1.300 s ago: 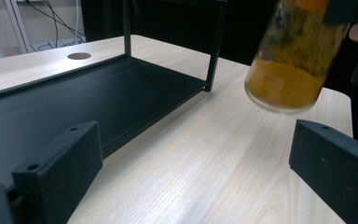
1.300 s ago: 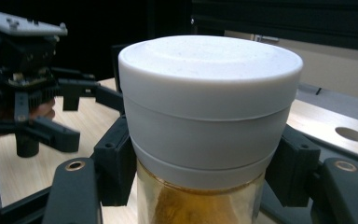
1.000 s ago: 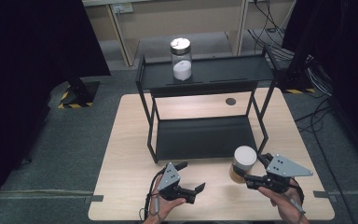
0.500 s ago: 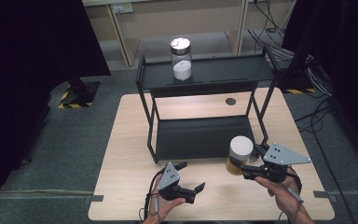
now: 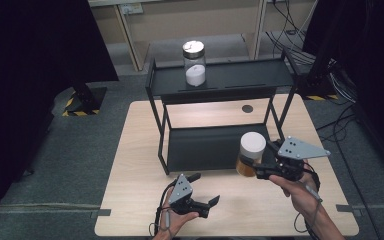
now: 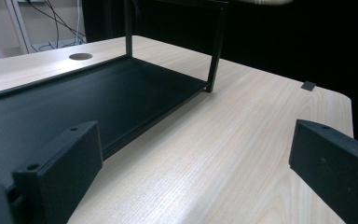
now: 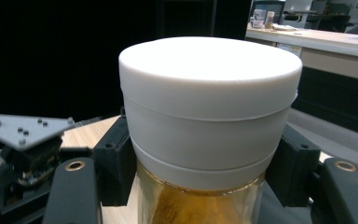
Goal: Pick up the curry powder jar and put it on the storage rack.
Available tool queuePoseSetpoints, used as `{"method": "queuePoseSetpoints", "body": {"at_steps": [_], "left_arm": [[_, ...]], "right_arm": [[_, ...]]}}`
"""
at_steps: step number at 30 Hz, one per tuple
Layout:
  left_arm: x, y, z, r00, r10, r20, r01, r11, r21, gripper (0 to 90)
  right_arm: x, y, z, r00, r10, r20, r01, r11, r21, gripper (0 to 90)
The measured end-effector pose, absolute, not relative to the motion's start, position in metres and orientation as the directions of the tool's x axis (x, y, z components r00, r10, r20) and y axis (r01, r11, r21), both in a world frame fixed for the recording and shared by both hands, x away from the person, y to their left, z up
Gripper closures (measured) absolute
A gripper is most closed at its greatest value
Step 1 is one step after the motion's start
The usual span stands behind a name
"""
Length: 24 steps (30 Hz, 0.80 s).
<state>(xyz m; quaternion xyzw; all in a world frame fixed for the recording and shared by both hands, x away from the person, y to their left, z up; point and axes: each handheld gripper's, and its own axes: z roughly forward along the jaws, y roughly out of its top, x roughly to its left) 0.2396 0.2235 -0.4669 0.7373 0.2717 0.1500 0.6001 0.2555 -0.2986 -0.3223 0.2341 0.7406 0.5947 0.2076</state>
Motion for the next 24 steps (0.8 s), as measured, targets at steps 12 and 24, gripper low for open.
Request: {"method": "queuePoseSetpoints", "body": {"at_steps": [12,24], "left_arm": [[0.24,0.223,-0.468,0.808,0.58,-0.106,0.224,-0.134,0.965,1.9],[0.241,0.224,-0.468,0.808,0.579,-0.108,0.226,-0.134,0.965,1.9]], "right_arm": [[0.275,-0.29,-0.283,-0.818,0.574,-0.028,0.094,0.183,0.979,35.5],[0.289,-0.283,-0.24,-0.815,0.578,-0.044,0.082,0.19,0.978,35.5]]}}
